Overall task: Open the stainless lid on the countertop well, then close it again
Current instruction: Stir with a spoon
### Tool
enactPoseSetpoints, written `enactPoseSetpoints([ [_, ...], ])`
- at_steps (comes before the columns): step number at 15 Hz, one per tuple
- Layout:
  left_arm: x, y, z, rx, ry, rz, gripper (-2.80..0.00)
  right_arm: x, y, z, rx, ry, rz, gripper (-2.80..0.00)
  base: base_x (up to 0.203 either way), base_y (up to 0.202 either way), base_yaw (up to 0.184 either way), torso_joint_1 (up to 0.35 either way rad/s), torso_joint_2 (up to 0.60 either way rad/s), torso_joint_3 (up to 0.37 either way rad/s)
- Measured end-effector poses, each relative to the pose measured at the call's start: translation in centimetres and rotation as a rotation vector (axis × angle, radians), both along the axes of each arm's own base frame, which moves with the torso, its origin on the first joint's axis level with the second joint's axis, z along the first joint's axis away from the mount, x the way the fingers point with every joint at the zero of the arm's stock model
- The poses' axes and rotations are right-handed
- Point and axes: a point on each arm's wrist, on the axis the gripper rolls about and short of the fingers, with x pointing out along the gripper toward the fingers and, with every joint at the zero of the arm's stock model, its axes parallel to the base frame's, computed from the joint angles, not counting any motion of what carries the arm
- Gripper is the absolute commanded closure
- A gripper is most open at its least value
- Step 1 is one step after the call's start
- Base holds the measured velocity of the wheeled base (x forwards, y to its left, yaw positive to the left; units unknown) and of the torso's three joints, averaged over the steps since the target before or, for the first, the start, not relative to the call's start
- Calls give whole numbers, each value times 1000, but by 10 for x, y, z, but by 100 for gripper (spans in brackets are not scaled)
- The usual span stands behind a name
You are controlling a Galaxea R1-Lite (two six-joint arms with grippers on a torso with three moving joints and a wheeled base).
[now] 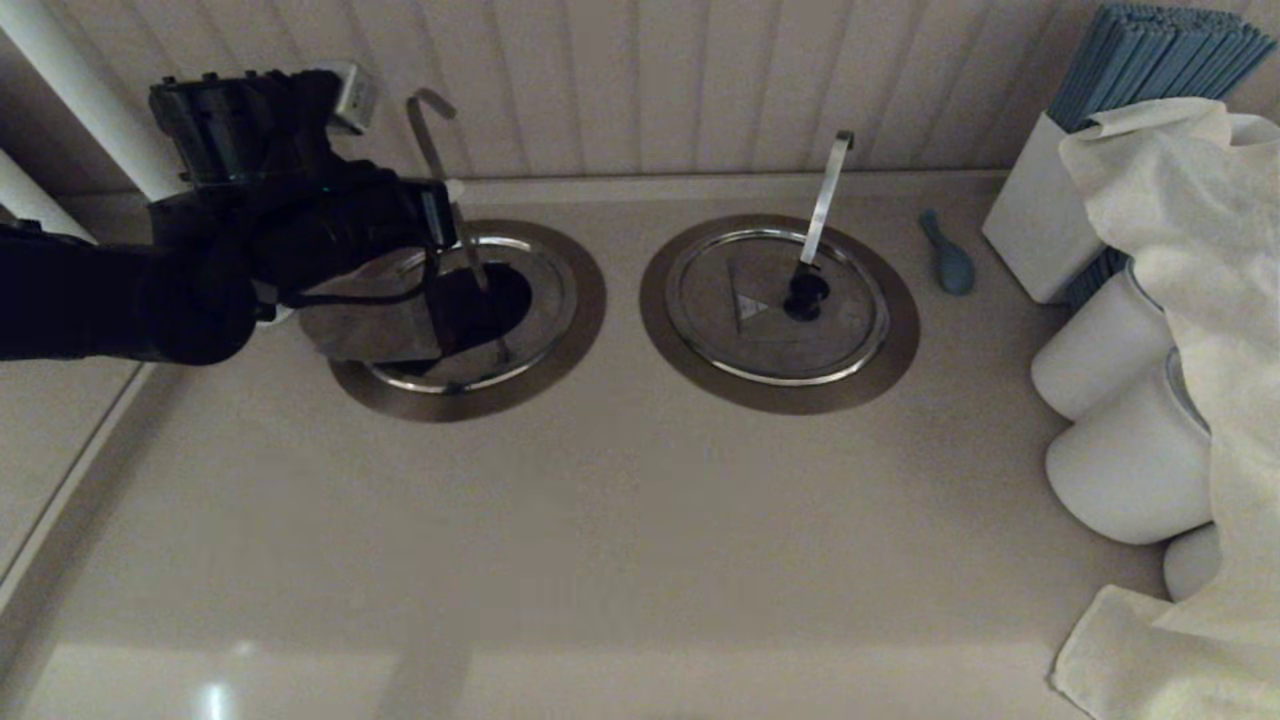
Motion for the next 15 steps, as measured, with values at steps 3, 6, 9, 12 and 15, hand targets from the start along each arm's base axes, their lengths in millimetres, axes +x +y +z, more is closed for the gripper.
enactPoseSetpoints([
  [3,9,1,-3,-1,-1,14,0,0,0,0,0,0,0,0,0,0,0,0,0,0],
  [6,18,12,-3,-16,-6,64,0,0,0,0,0,0,0,0,0,0,0,0,0,0],
  [9,24,21,-5,-28,-2,91,0,0,0,0,0,0,0,0,0,0,0,0,0,0],
  [12,26,30,-6,-27,-1,112,0,0,0,0,0,0,1,0,0,0,0,0,0,0],
  [15,24,34,-5,-25,1,119,0,0,0,0,0,0,0,0,0,0,0,0,0,0],
])
